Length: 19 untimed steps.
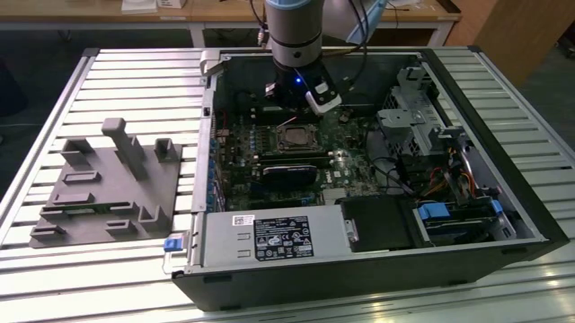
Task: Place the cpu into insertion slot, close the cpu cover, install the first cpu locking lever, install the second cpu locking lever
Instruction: 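Install the first cpu locking lever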
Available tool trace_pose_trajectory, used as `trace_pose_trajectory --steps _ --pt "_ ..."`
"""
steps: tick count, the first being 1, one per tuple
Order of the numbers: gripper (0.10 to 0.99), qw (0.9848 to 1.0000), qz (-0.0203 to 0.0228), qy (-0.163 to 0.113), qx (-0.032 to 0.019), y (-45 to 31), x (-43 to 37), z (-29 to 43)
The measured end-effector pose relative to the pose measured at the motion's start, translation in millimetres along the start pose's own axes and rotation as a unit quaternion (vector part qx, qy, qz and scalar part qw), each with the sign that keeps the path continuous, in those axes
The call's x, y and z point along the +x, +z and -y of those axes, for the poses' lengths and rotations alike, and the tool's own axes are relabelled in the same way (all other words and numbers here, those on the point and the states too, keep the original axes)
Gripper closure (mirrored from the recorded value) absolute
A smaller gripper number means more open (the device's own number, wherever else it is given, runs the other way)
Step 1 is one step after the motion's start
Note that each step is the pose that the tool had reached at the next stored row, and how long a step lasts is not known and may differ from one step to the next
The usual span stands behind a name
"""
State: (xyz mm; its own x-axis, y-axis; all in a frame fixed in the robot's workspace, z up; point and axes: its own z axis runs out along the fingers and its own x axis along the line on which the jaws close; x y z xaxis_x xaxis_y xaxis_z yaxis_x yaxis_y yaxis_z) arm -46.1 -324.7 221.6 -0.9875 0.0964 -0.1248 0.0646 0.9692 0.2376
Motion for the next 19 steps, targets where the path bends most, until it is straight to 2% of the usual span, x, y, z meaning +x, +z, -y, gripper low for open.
trace_pose_trajectory --steps 5,16,19 --pt "0.980 1.0000 0.0005 -0.001 0.0076 3.9 0.7 -0.8" --pt "0.980 1.0000 0.0006 -0.001 0.0082 8.1 1.6 -5.1" --pt "0.980 0.9999 0.0025 -0.002 0.0129 10.3 2.1 -4.9"
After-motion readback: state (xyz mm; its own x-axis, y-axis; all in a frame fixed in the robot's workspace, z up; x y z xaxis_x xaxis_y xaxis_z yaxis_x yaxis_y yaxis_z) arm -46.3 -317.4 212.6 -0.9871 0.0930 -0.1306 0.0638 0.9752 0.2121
